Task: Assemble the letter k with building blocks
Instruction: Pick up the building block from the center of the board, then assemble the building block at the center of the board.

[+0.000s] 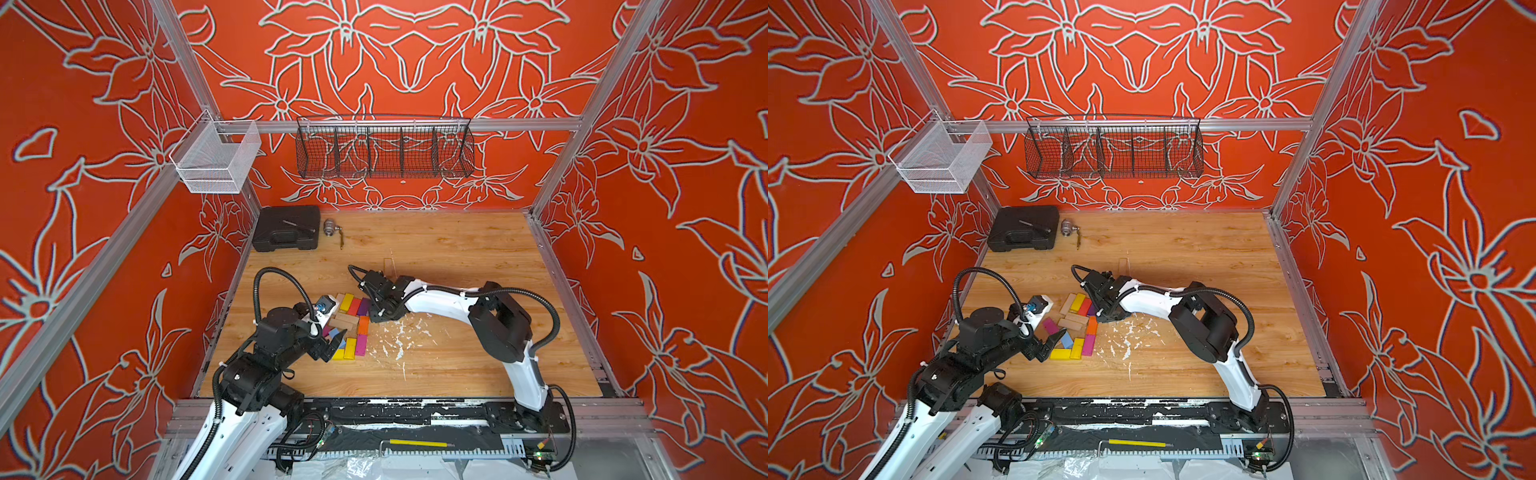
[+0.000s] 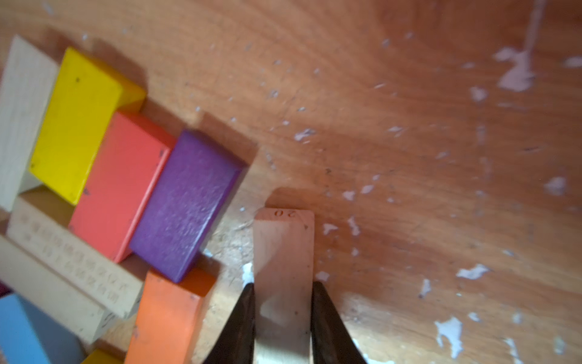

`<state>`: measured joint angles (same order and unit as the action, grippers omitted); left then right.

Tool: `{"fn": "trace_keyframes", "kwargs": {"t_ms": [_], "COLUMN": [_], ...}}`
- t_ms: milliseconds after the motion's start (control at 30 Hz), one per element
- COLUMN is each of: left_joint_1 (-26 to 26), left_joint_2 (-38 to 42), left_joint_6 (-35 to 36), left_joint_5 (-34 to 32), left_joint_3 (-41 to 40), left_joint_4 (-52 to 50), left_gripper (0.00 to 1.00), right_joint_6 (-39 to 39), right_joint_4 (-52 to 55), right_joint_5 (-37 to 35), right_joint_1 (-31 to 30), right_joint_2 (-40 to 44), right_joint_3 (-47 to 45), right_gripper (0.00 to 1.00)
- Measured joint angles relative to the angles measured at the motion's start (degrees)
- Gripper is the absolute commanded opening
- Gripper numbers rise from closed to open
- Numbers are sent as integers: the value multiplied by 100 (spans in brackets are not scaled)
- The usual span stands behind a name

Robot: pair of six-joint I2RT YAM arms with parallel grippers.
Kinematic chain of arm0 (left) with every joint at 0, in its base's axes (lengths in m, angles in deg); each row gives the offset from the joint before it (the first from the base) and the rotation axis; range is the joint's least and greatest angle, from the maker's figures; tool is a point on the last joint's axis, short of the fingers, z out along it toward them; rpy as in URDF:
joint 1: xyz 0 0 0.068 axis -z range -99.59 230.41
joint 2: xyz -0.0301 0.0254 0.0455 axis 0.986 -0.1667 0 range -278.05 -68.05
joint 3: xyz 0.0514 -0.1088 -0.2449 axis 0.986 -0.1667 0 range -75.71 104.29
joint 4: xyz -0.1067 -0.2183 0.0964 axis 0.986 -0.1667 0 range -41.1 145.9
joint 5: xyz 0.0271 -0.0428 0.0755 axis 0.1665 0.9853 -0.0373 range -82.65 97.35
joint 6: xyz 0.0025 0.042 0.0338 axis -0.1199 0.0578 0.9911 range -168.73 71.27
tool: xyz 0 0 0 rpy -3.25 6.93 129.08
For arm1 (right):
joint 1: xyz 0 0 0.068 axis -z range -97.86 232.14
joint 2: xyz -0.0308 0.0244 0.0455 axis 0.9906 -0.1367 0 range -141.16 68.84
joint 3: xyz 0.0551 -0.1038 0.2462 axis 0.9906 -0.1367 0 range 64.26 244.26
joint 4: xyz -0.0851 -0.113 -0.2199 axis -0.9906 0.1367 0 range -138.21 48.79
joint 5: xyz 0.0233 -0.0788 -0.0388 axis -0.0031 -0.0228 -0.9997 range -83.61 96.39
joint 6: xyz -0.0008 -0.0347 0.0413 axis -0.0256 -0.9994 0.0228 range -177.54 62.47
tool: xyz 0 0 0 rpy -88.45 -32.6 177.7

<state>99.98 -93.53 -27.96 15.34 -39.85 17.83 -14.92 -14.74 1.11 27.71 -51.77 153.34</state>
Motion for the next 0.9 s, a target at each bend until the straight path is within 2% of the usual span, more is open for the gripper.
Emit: {"fn": "trace_keyframes", "kwargs": {"t_ms": [267,500,900], "left_joint_1": [0,0,0], "left_joint_2": [-289,-483,-450], "left_joint_6": [-46,-92,-131], "left_joint_5": [133,177,177], "left_joint_3": [0,0,-7], "left_joint_4": [168,275,354], "left_gripper": [97,97,97], "right_joint_6": [177,382,551], "right_joint_4": [479,831,1475], "right_joint_5": [-396,-424,-334], "right_joint_1": [315,754,935], "right_joint_2": [-7,-315,-1099], "right_joint_3": [798,1628,2162], "right_gripper": [22,22,23]}}
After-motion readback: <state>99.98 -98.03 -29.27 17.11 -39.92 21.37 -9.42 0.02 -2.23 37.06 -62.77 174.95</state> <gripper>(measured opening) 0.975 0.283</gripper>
